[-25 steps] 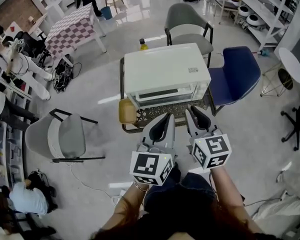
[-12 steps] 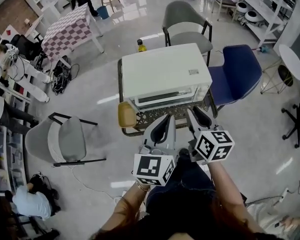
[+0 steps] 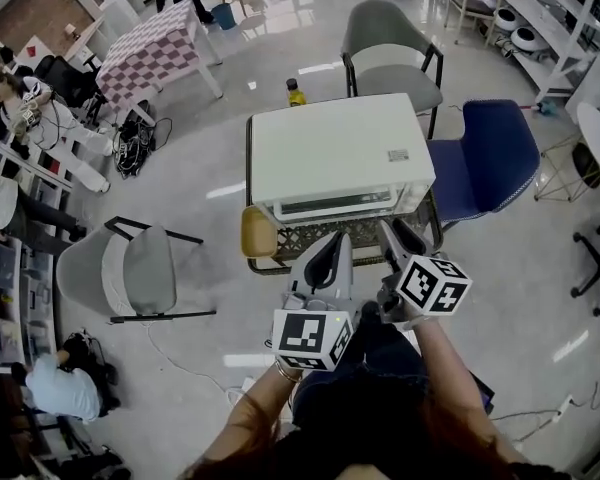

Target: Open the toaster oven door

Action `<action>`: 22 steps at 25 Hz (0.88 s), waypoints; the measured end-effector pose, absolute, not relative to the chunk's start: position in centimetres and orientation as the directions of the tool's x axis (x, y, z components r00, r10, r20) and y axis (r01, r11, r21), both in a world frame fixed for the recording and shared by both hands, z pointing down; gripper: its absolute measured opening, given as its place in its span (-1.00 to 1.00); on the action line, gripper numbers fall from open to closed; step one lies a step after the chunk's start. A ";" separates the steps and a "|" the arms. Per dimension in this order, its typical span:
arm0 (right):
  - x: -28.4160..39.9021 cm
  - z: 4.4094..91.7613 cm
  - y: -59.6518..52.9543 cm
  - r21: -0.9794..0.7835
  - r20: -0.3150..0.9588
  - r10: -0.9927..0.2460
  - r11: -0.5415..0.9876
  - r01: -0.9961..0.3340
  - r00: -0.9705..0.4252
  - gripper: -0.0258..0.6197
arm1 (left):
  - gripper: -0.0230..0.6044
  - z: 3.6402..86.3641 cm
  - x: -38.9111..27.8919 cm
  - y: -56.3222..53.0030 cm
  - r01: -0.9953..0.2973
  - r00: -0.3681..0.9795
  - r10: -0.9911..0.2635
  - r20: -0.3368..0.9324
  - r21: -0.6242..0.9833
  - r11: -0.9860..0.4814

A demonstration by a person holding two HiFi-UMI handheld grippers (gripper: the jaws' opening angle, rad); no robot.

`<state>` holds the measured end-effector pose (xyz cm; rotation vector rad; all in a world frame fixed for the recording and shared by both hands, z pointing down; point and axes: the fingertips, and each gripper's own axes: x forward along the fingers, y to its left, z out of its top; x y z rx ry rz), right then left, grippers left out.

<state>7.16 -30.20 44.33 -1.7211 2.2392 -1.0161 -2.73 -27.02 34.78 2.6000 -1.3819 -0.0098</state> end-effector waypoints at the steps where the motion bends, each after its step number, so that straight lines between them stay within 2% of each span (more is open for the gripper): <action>1: 7.2 44.7 -30.4 -0.595 0.288 -0.895 0.112 -0.796 -0.341 -0.54 | -0.88 34.9 -2.7 -27.2 -0.823 0.559 -0.824 0.091 0.179 -0.539; 22: 7.2 51.3 -35.3 -0.792 0.356 -0.820 -0.011 -0.611 -0.447 -0.32 | -0.88 36.8 -2.5 -31.8 -0.870 0.482 -0.863 0.154 0.199 -0.450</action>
